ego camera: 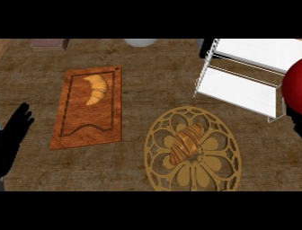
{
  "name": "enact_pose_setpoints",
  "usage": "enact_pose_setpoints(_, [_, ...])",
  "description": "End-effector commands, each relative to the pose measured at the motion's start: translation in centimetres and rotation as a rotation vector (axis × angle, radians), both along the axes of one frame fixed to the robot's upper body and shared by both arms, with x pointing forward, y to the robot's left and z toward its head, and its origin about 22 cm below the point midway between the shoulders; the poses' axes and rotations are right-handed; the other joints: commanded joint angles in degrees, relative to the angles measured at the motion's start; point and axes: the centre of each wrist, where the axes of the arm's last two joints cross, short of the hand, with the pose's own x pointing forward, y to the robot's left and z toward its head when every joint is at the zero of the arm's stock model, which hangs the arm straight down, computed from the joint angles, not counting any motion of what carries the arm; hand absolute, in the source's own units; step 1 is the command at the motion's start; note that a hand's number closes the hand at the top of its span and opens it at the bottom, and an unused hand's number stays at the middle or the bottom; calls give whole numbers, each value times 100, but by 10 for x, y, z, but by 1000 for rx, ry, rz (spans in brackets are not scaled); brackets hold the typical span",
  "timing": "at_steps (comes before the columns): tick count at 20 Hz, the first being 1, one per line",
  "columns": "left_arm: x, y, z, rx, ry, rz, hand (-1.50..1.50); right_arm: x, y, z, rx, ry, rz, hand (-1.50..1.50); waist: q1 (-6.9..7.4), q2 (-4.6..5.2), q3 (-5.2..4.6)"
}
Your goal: Pick the tomato from the placemat and place it in the tiered shelf
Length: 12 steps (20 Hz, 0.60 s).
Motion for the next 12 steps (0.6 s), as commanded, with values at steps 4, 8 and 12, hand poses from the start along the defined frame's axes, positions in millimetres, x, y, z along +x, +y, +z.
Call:
enact_pose_setpoints(4, [3,-6,-5,1,-17,3,0,13,-6,40,-88,100,-132,150,-1,-2,0])
enact_pose_setpoints(8, [-10,-10,-17,-6,-1,-14,0,39,-30,47,-68,105,-162,150,46,23,4])
enact_pose_setpoints(12, [0,-1,5,-1,7,-12,0,60,-30,60,-121,118,-225,150,83,31,5])
